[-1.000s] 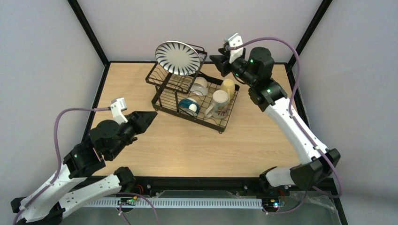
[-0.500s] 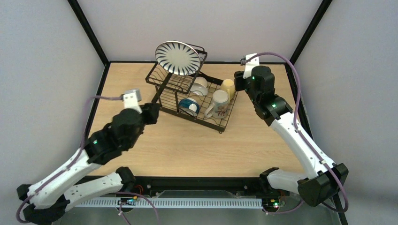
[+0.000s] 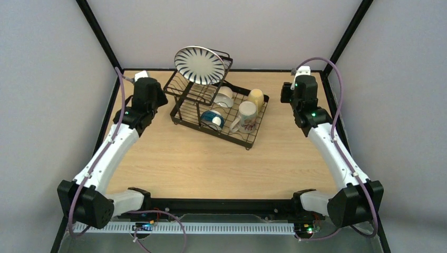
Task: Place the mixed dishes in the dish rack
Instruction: Reset both arms
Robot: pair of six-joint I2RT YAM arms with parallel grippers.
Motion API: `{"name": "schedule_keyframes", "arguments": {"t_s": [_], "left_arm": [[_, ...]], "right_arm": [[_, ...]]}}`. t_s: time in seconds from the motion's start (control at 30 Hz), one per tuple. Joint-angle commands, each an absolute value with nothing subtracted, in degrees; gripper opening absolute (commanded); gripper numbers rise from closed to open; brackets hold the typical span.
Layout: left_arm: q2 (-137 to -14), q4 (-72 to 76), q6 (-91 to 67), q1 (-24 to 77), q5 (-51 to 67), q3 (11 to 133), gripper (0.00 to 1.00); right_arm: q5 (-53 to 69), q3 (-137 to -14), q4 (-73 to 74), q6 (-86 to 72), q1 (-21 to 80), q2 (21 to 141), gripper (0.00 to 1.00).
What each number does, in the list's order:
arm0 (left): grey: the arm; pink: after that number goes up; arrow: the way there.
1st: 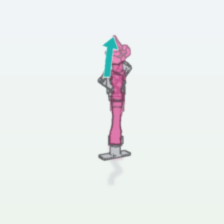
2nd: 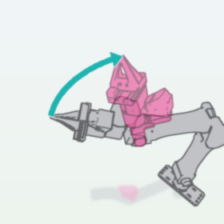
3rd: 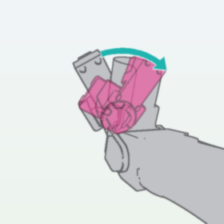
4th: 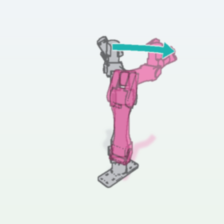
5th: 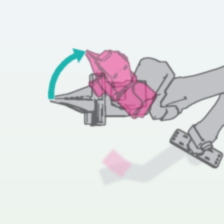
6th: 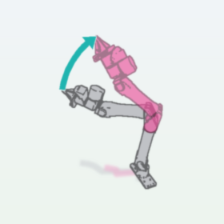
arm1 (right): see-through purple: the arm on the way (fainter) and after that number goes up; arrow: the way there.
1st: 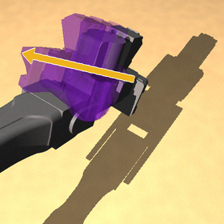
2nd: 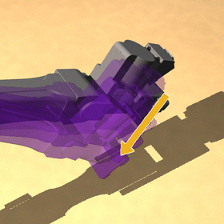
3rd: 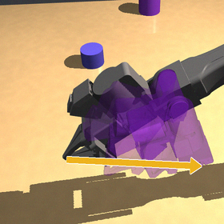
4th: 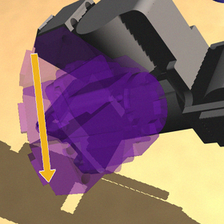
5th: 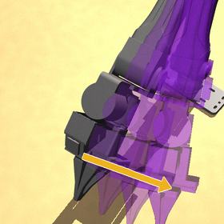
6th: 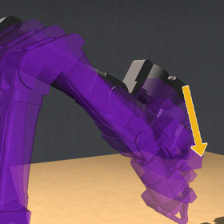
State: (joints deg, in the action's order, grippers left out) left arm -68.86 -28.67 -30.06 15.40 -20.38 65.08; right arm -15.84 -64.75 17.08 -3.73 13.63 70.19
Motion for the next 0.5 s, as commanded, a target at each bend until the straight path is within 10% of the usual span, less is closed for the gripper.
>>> {"name": "schedule_keyframes", "arguments": {"t_s": [0.0, 0.47], "left_arm": [[-71.17, -24.81, -26.06, 13.79, -24.04, 67.61, 0.99], [-69.00, -7.26, -17.94, 11.09, -22.70, 57.64, 0.99]], "right_arm": [[-16.46, -64.14, 15.87, -5.53, 11.83, 71.66, 1.00], [-22.22, -62.72, 12.11, -11.50, 11.34, 76.17, 1.00]]}}
